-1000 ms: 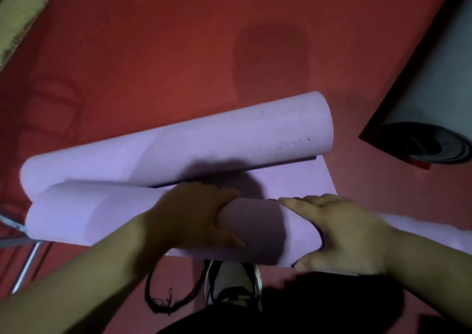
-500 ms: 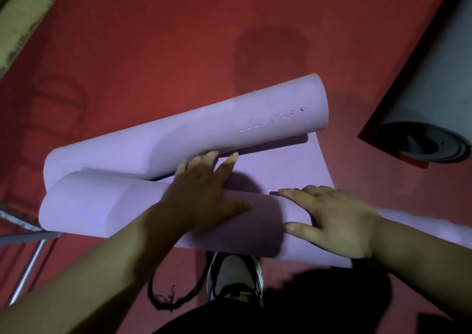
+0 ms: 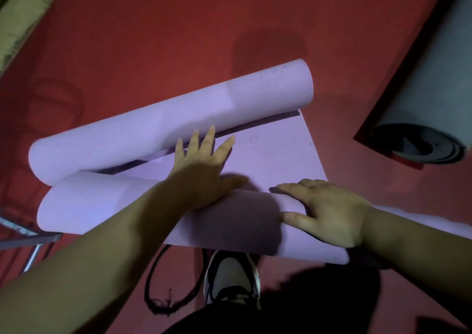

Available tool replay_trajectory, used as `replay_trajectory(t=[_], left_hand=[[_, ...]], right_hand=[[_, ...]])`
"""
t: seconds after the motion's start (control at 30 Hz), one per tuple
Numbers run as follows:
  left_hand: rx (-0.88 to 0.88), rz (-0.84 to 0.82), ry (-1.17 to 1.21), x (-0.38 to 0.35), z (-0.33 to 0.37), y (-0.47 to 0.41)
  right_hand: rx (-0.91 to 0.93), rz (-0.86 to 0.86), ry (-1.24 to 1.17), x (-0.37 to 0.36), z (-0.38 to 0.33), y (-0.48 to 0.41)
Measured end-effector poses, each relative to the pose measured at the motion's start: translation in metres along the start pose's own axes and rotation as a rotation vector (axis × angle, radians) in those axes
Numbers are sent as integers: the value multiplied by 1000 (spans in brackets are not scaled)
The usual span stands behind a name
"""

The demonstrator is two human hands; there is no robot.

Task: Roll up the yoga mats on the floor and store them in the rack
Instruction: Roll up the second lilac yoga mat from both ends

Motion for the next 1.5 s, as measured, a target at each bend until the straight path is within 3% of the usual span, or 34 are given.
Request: replay_trajectory(t=[0.2,0.43,0.57,0.73,0.97,1.3,1.4,1.5], left_hand=[[16,54,36,9,-9,0],[17,-30,48,8,-15,12],[55,-66,70,5,-18,-8],[70,-92,54,4,-17,-22],[51,19,135,23,-18,-15],[-252,-32,-82,20,-8,15],[-262,-57,-79,18,-7,8],[-244,-83,-78,18,-10,1]], right_hand=[[-77,159,25,33,17,-6],[-165,224,134,51,24,-8],[-181,384,186,51,-5,7],[-173,309,361,21,-28,11],[-220,173,292,36,-15,-3],[-182,185,108,58,10,-26],[-118,257,151,65,4,-23],[-65,154,282,53,-4,-21]])
Point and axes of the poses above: each hand's wrist, its own y-axis away from the middle knuckle, its own x-axis out of the back of the hand, z = x × y, the point moved 10 cm from there along -y, towards the middle knuckle, and after that the axes turned 15 degrees about x, right-handed, at the moved point
